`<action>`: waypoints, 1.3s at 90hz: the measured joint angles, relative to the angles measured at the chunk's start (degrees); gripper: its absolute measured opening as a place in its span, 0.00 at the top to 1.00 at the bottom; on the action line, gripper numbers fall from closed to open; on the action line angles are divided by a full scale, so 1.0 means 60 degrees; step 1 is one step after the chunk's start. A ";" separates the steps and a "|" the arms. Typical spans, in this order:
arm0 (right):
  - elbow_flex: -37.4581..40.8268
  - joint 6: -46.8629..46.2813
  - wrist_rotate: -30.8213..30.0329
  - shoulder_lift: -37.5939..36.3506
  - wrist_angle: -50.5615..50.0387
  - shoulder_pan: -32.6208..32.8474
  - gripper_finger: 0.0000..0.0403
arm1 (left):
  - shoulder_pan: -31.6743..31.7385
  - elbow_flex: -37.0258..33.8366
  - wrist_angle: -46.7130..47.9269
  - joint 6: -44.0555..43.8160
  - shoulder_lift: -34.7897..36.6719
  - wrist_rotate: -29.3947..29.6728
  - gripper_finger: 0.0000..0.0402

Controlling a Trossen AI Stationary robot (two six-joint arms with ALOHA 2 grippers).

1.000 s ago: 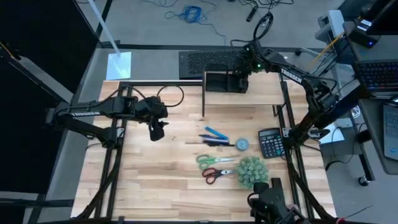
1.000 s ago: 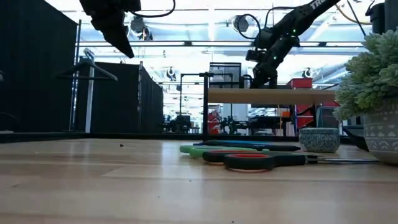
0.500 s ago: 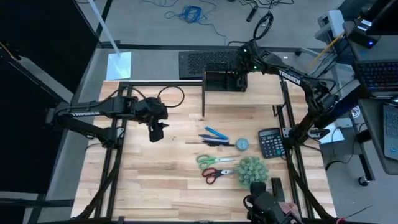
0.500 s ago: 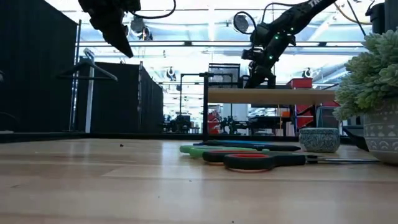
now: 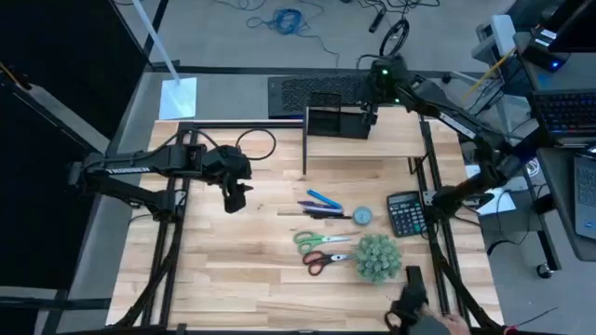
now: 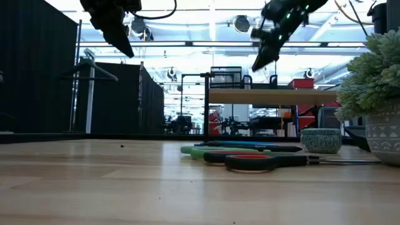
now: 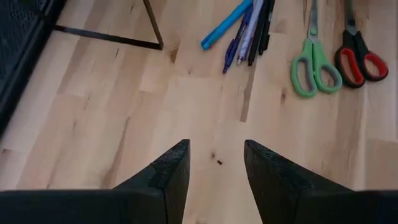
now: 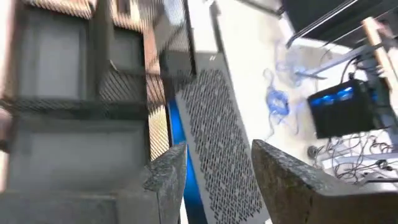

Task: Pick and place office supplies into organizer
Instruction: Adjust the wooden shelf

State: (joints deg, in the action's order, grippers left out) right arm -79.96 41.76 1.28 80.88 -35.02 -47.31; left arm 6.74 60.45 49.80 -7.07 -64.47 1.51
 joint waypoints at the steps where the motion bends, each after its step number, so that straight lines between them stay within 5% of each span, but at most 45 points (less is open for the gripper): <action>1: 0.0000 -0.0073 -0.0002 -0.0086 -0.0048 0.0023 0.59 | 0.0000 0.0000 -0.0001 -0.0020 0.0000 -0.0002 0.65; 21: 0.0000 -0.2298 0.0101 -0.1883 -0.1074 0.0759 0.59 | 0.0025 -0.0215 -0.1811 0.0009 -0.0686 -0.0314 0.68; 43: 0.0000 -0.3783 0.1285 -0.3194 -0.2657 0.1469 0.59 | 0.0042 -0.1170 -0.6348 0.0380 -0.2994 -0.0844 0.97; 63: 0.0000 -0.4525 0.1303 -0.3854 -0.3116 0.2127 0.59 | 0.0176 -0.1468 -0.9354 0.0251 -0.4959 -0.1139 0.99; 84: 0.0000 -0.4711 0.1279 -0.4089 -0.3087 0.2510 0.59 | 0.0671 -0.1471 -1.0989 -0.0020 -0.6134 -0.0991 0.99; 117: 0.0000 -0.4784 0.1275 -0.4080 -0.3103 0.2557 0.59 | 0.1388 -0.1468 -1.1326 -0.0022 -0.6426 -0.0978 0.99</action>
State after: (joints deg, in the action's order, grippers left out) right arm -79.96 13.06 8.93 56.40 -53.64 -31.97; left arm 15.07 51.64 -18.16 -7.20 -103.02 -4.36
